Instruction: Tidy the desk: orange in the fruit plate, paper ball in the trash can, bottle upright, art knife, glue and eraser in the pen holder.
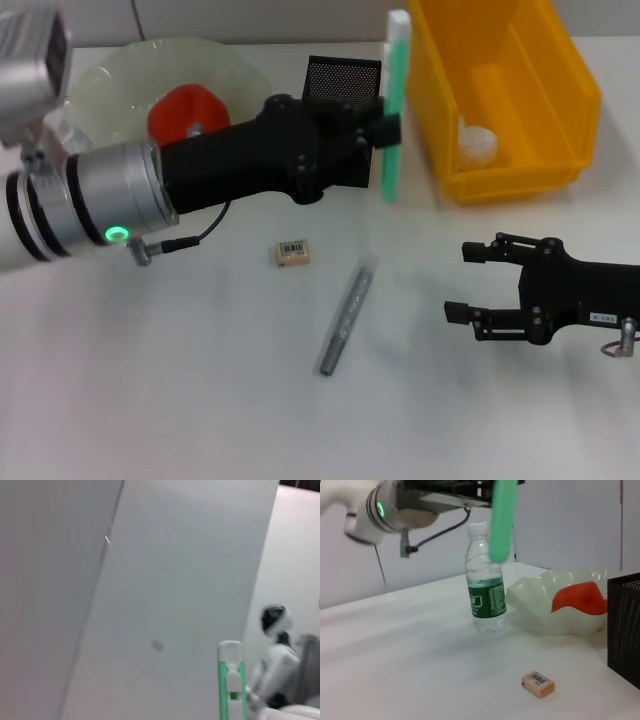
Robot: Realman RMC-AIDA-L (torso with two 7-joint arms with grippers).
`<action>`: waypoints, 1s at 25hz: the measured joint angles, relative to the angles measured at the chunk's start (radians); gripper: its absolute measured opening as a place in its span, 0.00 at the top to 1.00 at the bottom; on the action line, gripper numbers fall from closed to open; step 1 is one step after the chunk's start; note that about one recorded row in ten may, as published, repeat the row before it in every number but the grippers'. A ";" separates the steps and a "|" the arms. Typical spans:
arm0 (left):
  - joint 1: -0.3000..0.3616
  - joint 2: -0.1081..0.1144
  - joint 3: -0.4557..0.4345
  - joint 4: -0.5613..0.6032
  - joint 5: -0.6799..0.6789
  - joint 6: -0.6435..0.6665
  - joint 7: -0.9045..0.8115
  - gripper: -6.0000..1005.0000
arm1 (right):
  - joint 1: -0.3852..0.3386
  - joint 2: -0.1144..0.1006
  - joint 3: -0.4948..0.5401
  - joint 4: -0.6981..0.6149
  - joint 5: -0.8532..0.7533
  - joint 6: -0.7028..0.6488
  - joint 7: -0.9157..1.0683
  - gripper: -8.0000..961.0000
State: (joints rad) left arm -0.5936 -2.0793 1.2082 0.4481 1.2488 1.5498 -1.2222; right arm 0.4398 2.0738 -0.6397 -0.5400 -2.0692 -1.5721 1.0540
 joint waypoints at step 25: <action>-0.245 -0.002 -0.372 -0.594 -0.195 -0.249 0.588 0.75 | 0.011 0.003 0.000 0.006 0.000 0.020 0.016 0.15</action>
State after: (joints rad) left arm -0.8386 -2.0816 0.8364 -0.1456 1.0541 1.3010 -0.6337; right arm 0.4509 2.0765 -0.6395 -0.5335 -2.0690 -1.5520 1.0704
